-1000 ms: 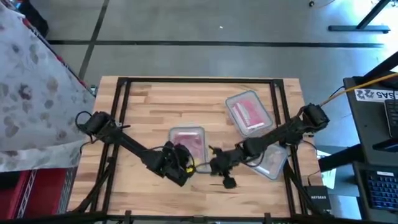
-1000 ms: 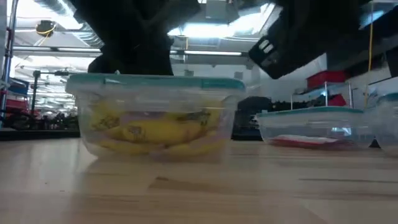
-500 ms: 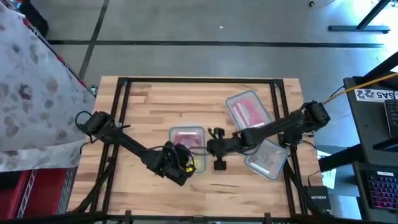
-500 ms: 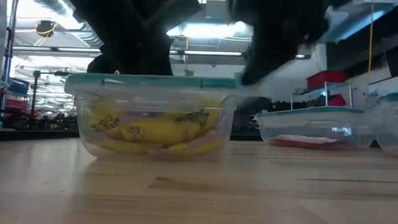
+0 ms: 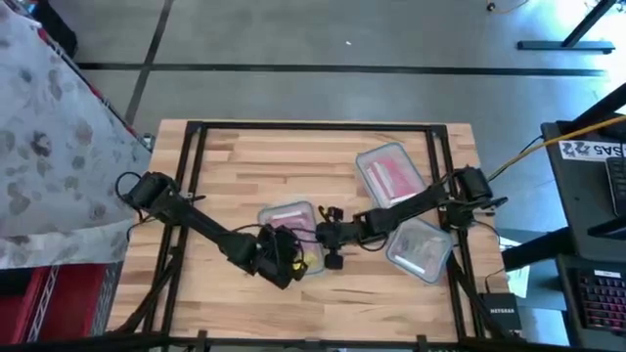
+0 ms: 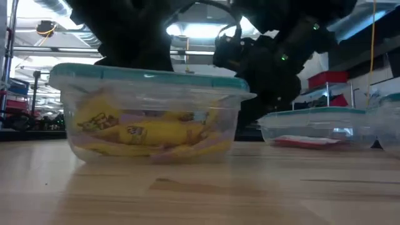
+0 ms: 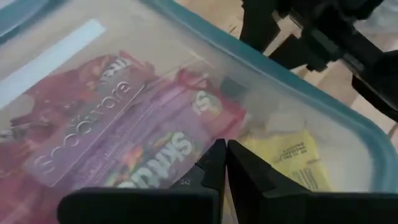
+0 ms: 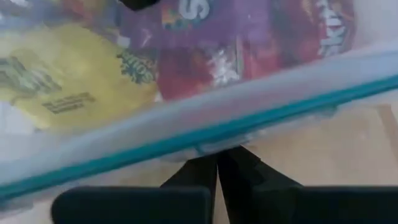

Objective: Sort candy
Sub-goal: Close the rectangular transparent food container

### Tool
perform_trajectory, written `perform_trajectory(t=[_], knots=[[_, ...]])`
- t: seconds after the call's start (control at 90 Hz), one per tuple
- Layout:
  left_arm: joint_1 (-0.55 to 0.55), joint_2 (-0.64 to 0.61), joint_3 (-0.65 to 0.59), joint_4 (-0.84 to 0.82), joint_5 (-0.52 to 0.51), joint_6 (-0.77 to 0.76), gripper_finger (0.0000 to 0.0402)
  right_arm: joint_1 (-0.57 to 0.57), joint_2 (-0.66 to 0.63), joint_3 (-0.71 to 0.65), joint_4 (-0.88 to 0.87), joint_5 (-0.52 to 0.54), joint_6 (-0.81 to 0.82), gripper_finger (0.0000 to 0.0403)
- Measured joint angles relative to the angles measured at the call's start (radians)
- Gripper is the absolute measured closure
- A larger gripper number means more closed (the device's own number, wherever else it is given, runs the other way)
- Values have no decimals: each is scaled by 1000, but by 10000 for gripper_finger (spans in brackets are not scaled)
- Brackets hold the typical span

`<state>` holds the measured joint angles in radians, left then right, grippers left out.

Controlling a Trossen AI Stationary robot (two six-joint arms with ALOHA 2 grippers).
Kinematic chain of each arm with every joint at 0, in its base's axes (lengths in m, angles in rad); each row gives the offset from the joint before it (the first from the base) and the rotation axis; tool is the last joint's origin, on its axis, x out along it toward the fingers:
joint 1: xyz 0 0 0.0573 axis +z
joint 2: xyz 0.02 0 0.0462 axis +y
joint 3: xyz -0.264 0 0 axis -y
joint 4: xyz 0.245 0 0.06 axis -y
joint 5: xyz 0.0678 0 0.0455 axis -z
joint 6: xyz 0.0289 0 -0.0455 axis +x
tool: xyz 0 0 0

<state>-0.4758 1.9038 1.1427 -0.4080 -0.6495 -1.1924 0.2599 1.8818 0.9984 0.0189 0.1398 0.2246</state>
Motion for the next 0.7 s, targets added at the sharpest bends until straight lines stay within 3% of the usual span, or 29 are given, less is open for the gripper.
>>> perform_trajectory(t=[0.122,0.289,0.411,0.5,0.7], knots=[[-5,0,-2,10,-6,15,401,2,-23,10,-78,12,-13,403],[-10,3,-2,24,-13,17,401,4,-141,11,-268,191,-50,403],[-14,4,-4,48,-15,43,401,-17,-248,12,-280,280,-135,403],[-16,9,-6,124,-3,105,401,-69,-285,12,-262,250,-184,403],[-26,17,-11,285,80,314,402,-212,-256,11,-246,31,-207,403]])
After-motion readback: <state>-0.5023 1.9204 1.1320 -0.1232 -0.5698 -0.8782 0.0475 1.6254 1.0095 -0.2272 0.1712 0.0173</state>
